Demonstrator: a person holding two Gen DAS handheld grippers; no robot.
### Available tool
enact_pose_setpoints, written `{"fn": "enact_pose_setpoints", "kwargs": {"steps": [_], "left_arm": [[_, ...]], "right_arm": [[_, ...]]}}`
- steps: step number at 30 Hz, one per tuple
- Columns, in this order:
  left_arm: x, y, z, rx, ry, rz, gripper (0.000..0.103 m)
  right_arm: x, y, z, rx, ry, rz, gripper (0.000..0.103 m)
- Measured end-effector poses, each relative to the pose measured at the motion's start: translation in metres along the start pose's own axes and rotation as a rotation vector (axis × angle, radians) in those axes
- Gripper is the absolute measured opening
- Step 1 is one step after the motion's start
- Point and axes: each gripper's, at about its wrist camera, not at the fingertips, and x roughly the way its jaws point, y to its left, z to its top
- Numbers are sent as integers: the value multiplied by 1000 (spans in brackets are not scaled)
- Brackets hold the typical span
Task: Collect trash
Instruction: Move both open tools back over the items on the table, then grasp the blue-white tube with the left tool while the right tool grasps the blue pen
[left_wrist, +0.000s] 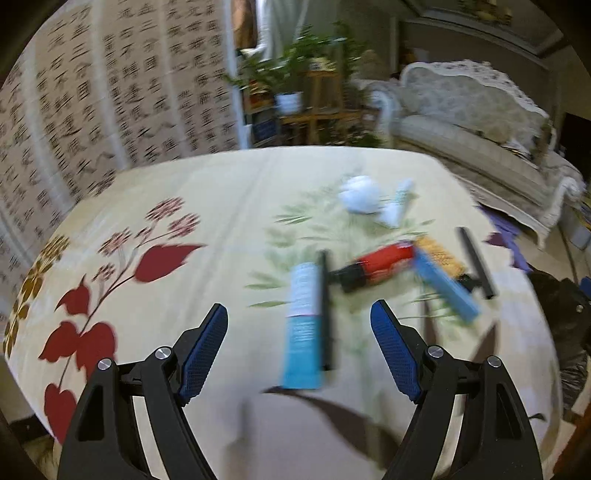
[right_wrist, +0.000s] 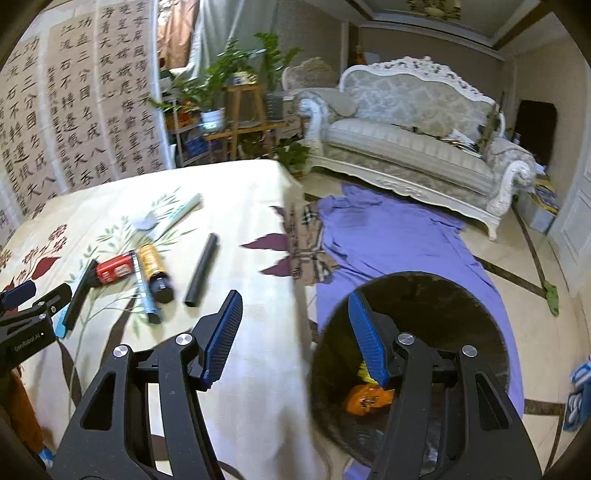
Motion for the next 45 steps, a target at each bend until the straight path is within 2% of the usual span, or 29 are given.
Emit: {"fn": "enact_pose_setpoints", "kwargs": {"steps": [7,12,16,21,25,30,33,36,39,45], "left_arm": [[14,22,4,-29,28,31,77],[25,20,5,-10,65,10,77],[29,14,6,22,73,-10,72],[36,12,3,48,107,-43,48],[34,13,2,52,102,-65,42],[31,14,-1,73,89,-65,20],[30,18,-2,69,87,-76,20],[28,25,-3,53,88,-82,19],[28,33,-3,38,87,-75,19],[28,50,-3,11,84,-61,19]], "right_arm": [[6,19,4,-32,13,24,58],[10,29,6,-44,21,31,58],[14,34,7,-52,27,39,58],[17,45,10,-67,30,66,58],[18,55,12,-80,29,89,58],[18,67,14,-99,31,116,57],[18,72,14,-109,34,129,56],[20,77,13,-115,51,147,47],[24,83,12,-120,64,160,46],[29,97,10,-150,84,194,36]]}}
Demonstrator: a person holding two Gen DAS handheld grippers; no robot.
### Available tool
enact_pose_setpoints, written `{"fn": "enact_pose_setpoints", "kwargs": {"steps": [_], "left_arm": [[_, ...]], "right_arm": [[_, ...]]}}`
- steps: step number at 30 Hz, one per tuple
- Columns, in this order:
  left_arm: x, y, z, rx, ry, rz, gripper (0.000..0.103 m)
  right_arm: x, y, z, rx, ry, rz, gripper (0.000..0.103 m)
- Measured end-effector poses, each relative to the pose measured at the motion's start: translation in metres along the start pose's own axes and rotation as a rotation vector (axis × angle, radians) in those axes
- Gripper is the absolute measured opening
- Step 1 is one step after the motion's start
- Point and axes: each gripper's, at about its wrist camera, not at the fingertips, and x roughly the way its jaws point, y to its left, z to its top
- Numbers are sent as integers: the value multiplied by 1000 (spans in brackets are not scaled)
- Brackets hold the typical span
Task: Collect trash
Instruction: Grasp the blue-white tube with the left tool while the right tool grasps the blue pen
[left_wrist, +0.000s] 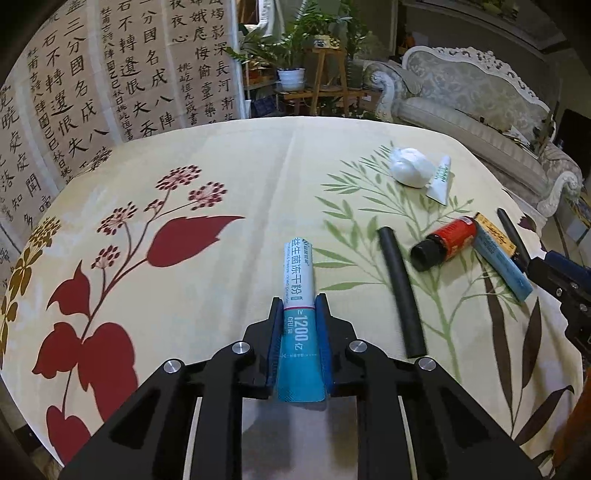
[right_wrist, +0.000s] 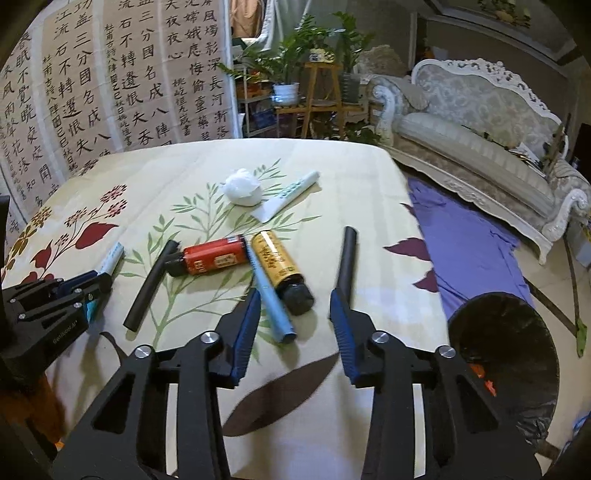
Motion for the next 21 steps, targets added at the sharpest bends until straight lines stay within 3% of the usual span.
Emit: {"fn": "enact_pose_setpoints", "kwargs": {"steps": [4,17,20,21], "left_arm": [[2,10,0,-29,3,-20,19],[3,9,0,-20,-16,-20,19],[3,9,0,-21,-18,-22,19],[2,9,-1,-23,-19,-24,19]], "right_arm": [[8,7,1,-12,28,27,29],[33,20,7,-37,86,50,28],[38,22,8,-39,98,48,20],[38,23,8,-40,100,51,10]]}}
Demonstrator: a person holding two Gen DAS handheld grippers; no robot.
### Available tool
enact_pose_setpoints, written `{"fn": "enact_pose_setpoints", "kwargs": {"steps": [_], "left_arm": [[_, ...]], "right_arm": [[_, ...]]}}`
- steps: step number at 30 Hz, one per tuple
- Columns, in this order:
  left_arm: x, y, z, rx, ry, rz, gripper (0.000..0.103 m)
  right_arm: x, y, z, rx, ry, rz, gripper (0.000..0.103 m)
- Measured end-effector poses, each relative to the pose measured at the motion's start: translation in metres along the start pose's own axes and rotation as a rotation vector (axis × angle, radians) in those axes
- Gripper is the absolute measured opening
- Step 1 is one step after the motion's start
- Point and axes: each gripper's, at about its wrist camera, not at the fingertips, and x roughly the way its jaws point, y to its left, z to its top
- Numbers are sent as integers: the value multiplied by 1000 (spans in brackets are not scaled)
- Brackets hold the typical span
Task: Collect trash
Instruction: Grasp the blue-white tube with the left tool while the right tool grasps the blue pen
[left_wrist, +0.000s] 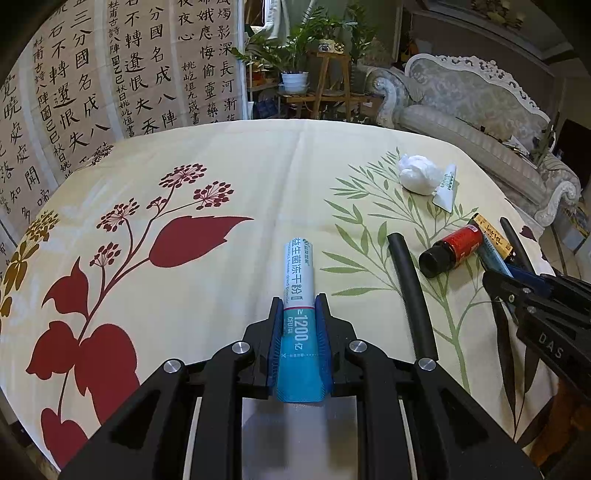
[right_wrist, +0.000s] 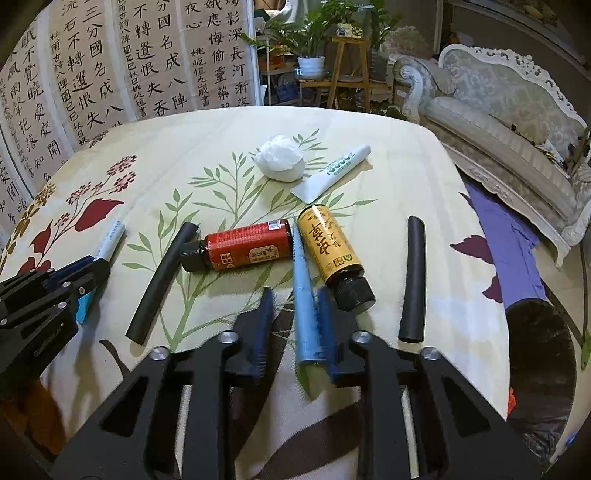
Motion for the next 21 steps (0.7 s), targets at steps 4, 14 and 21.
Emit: {"fn": "enact_pose_setpoints", "kwargs": {"steps": [4,14,21], "left_arm": [[0,0,0,0,0,-1,19],[-12,-6,-1,30,-54,14,18],[-25,-21,-7,35,-66,-33,18]], "right_arm": [[-1,1,-2,-4,0,-7,7],[-21,-2,-17,20,-20,-9,7],[-47,-16,-31,56,-58,-36,7]]}}
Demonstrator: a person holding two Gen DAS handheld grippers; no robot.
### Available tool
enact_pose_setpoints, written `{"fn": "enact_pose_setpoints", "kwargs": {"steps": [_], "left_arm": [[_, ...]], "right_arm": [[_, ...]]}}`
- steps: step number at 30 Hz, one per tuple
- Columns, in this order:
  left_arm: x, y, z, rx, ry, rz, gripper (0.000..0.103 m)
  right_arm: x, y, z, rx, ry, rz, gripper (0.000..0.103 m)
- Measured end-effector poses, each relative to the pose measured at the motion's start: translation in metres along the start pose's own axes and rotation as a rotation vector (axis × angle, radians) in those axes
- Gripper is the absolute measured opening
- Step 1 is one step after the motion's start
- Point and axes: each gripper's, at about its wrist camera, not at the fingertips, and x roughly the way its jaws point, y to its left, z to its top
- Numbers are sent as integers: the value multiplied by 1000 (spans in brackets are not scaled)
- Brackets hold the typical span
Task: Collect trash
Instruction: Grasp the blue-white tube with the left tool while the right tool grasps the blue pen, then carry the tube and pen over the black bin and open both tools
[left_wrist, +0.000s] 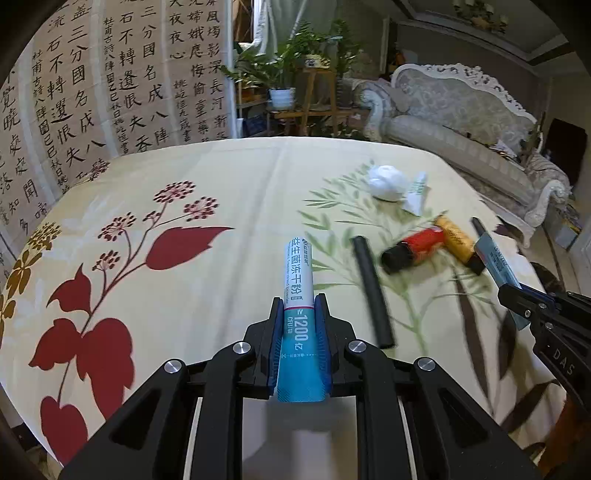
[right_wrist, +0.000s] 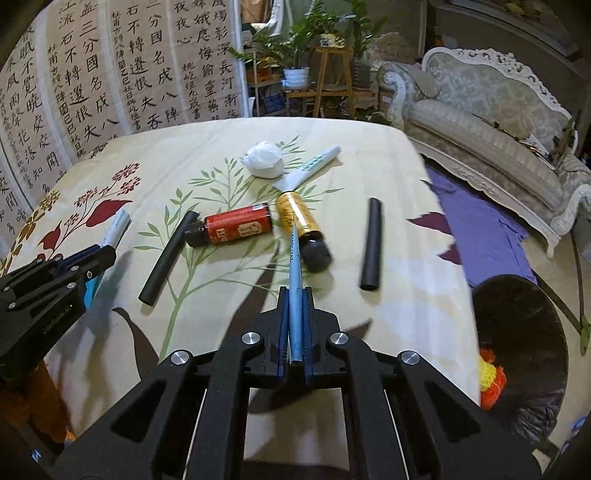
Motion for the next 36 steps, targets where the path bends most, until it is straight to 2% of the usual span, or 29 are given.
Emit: {"fn": "enact_pose_setpoints", "kwargs": {"steps": [8,18,36], "left_arm": [[-22,-41,-1,41,-52,-93,18],[-29,-99,2,118,-53,-176,18],[-24,-239,7,310,-83,-343,18]], "right_arm": [[-25,-32,-13,66,-39,-59,7],[-46,-82,-28,151,-77,-150,7],[-59,-191,-64,333,-97,-361,7]]}}
